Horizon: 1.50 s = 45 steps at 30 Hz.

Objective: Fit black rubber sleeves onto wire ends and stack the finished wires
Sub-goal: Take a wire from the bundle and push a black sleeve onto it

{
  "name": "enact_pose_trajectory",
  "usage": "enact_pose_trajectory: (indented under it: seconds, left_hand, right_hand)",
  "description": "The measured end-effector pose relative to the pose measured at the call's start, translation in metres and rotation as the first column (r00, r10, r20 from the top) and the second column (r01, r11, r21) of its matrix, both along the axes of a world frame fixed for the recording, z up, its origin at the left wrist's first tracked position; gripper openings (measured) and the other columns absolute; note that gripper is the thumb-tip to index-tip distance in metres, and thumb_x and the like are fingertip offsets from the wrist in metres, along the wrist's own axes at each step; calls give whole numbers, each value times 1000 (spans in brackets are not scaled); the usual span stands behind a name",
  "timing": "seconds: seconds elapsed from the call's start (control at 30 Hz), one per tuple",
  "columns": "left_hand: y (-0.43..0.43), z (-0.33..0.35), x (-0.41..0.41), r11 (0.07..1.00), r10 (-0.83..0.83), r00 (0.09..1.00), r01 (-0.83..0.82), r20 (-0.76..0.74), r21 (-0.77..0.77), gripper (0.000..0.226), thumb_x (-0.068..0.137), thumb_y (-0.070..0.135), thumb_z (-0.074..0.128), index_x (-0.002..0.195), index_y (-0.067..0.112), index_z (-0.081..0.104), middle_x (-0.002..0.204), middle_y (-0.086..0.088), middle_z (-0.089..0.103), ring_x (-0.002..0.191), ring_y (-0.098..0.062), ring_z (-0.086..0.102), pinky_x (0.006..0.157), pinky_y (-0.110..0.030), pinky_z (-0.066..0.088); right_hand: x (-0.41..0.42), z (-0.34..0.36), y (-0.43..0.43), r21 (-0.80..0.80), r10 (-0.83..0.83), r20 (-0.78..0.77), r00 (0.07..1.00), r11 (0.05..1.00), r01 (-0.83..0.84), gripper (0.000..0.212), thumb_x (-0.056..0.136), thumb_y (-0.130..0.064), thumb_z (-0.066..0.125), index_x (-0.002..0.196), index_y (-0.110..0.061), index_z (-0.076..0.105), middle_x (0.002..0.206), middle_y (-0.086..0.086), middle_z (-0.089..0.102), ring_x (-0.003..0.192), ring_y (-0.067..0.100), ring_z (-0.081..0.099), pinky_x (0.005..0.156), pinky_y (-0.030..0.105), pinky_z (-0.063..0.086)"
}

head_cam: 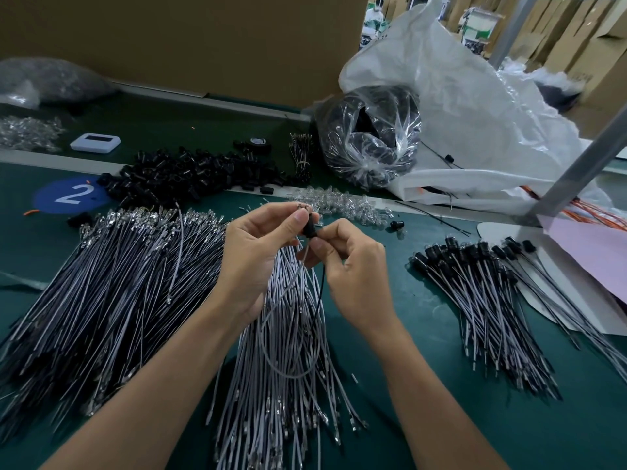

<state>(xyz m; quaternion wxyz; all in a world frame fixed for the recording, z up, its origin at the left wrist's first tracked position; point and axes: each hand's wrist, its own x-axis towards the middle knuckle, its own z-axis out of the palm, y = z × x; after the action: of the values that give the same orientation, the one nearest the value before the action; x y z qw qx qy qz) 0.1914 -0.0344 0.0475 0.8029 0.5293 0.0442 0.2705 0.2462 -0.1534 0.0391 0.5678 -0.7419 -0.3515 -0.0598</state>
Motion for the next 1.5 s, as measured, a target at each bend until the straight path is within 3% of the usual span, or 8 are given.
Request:
enact_pose_trajectory:
  seconds: [0.2,0.37,0.63,0.83,1.1,1.2,1.5]
  left_hand:
    - [1,-1,0,1000,-8,1000,8,3,-8,15,70,22,73,84,16,75,85,-3,76,83,-14,70,75,-22,51]
    - [1,-1,-2,997,-71,997,70,26,8,13,75,18,70,86,13,69,86,-2,76,85,-13,70,74,-20,53]
    - [3,0,-1,999,-25,999,24,40,27,9,76,18,70,84,16,71,86,-5,76,87,-16,72,72,-19,53]
    - [3,0,0,998,21,999,-22,27,60,9,75,17,72,84,15,74,85,-4,77,84,-15,72,74,-21,54]
    - [4,1,0,996,-24,999,26,30,-89,19,69,12,72,86,5,73,84,-7,76,78,-15,72,68,-20,54]
    - [4,1,-1,995,-34,999,36,28,-94,15,66,14,74,80,11,77,84,-8,76,79,-16,73,68,-21,55]
    - [4,3,-4,998,-25,999,27,19,-57,14,66,17,75,79,14,79,84,-7,76,82,-17,72,73,-23,57]
  right_hand:
    - [0,-2,1,-14,-40,53,998,999,41,16,93,-1,61,85,-15,61,73,-3,69,67,11,68,66,30,56]
    - [-1,-5,2,-39,-61,68,996,997,64,9,94,-2,60,89,-7,65,77,-2,69,70,9,67,66,26,56]
    - [-1,-5,2,-45,-112,131,985,992,119,9,94,-6,60,88,-9,65,75,-1,70,64,15,64,61,43,52]
    - [-1,-4,1,-25,-96,92,991,995,99,13,94,-4,59,85,-12,64,73,4,69,61,22,63,58,43,48]
    - [0,0,1,49,-10,-55,998,999,12,12,95,0,57,91,-4,68,80,6,73,66,19,67,67,40,56]
    - [0,-1,0,42,0,-60,998,999,2,12,95,-1,58,91,-4,69,81,8,73,68,26,67,69,45,55]
    - [0,0,-1,31,-4,-19,1000,999,4,11,92,-2,63,85,-7,71,78,6,72,67,24,67,67,43,55]
